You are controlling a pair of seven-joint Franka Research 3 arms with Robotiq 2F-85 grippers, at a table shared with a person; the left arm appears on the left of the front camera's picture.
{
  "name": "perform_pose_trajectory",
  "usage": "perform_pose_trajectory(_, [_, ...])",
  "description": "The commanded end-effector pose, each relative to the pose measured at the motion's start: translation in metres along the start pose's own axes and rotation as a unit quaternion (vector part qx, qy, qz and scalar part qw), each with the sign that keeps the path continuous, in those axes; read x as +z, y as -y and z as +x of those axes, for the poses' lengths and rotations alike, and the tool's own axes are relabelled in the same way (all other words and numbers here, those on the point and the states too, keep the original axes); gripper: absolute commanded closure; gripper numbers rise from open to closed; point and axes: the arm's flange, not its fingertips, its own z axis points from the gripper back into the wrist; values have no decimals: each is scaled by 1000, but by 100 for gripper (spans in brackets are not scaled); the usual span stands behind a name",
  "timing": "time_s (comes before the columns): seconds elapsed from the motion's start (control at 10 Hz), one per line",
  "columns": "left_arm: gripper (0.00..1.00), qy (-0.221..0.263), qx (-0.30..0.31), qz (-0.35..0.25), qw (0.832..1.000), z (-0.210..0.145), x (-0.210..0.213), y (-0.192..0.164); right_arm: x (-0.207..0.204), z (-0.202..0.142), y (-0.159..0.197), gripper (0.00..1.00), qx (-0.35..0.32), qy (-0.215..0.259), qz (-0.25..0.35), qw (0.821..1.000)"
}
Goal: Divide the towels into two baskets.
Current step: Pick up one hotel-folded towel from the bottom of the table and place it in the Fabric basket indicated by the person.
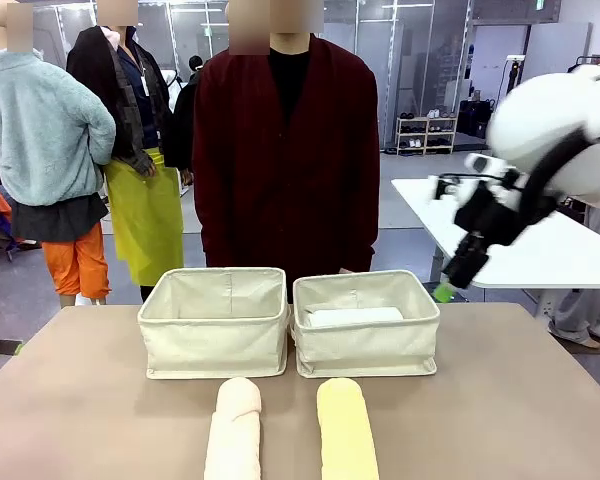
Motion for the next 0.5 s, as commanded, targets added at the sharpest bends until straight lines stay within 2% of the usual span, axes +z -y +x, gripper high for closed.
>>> perform_pose_trajectory(0.0, [0,0,-3,7,1000,-4,-1,3,27,-61,14,0,-57,67,86,992])
perform_pose_trajectory(0.2, [0,0,-3,7,1000,-4,-1,3,63,-141,53,0,-156,148,158,964])
perform_pose_trajectory(0.4, [0,0,-3,7,1000,-4,-1,3,71,-228,76,0,-251,231,198,919])
